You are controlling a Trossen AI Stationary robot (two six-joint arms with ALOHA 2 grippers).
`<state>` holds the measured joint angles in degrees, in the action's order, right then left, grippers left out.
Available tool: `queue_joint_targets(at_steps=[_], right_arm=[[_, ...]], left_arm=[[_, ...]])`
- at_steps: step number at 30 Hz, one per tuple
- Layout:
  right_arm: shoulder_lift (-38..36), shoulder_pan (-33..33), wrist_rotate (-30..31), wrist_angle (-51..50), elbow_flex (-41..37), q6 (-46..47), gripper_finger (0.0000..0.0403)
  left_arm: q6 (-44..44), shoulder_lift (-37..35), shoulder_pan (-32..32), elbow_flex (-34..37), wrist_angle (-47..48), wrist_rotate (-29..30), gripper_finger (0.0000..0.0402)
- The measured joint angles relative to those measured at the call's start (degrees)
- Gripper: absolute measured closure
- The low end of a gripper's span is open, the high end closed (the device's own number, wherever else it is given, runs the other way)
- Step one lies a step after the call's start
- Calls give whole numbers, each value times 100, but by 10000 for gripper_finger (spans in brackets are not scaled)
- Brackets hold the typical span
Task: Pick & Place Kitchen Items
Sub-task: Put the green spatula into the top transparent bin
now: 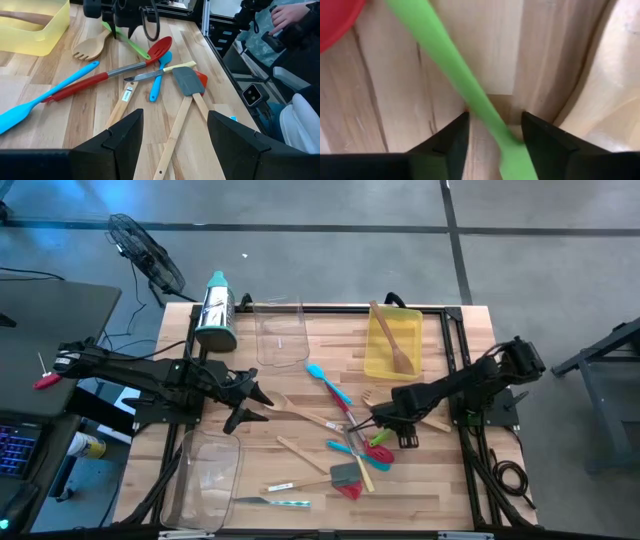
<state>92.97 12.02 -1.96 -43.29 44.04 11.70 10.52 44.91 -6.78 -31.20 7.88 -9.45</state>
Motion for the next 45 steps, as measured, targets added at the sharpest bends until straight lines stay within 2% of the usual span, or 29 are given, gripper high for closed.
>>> queue_joint_targets(at_steps=[7,9,24,36,45], right_arm=[[7,-254,-20,-58,-5,7,366],[7,-308,-68,-113,-5,-5,384],[7,-157,-37,-158,41,496,384],[26,281,172,-606,1082,527,385],[13,554,736,-862,1924,454,385]], left_arm=[[0,2,2,2,0,0,184],[0,2,1,0,2,0,184],[0,2,2,0,0,4,184],[-22,2,2,0,0,20,184],[-22,2,1,0,40,17,184]])
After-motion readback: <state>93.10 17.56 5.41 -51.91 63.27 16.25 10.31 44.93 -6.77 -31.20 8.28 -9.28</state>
